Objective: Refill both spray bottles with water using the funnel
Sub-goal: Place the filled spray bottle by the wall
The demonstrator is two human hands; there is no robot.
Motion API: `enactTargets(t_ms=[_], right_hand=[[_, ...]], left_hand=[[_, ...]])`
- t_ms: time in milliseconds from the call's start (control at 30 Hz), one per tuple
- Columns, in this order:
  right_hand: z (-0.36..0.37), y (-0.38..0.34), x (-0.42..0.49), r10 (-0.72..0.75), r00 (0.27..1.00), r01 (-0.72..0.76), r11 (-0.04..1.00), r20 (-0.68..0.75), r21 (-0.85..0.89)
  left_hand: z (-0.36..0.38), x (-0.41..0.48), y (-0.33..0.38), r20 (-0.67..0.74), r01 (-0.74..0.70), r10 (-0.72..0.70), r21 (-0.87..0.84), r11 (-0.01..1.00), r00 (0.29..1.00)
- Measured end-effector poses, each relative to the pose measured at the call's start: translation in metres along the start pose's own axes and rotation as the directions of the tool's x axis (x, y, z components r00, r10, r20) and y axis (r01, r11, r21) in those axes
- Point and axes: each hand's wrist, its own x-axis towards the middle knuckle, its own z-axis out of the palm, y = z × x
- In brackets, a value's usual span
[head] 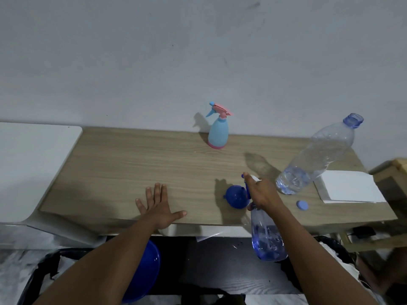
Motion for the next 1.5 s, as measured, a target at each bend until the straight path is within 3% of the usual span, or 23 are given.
enactTargets(t_ms=[167,333,467,600,867,1233,1500], right_hand=[[-0.024,-0.012,-0.015,-0.022,0.993,0.042,0.983,-0.116,0.176],[-0.033,-0.046,-0.014,-0.240,0.955,0.286,0.905,-0.176,0.314],[-0.037,-0.079,0.006,-0.369,0.869,0.460,0.848,-0.331,0.263],[-0.051,-0.098,0.037,-0.431,0.785,0.527,0.842,-0.444,0.113],[-0.058,-0.115,0.091,-0.450,0.800,0.489,0.873,-0.398,-0.004],[0.020,-0.170,0.109,-0.616,0.761,0.617,0.784,-0.204,-0.064],[0.058,-0.217,0.127,-0.640,0.753,0.593,0.761,-0.153,-0.263]], left_hand=[[0.001,-0.001,0.001,-0.037,-0.016,0.016,-0.012,1.000,0.999],[-0.006,0.000,0.010,-0.142,-0.053,0.052,-0.004,0.999,0.988],[-0.015,0.008,0.021,-0.032,-0.052,0.052,0.019,0.998,0.998],[-0.016,0.014,0.022,0.051,-0.029,0.026,0.042,0.999,0.998],[-0.017,0.016,0.022,0.071,-0.040,0.037,0.041,0.998,0.997],[-0.019,0.018,0.023,0.087,-0.027,0.023,0.047,0.998,0.996],[-0.021,0.018,0.025,0.091,-0.023,0.019,0.035,0.999,0.996]])
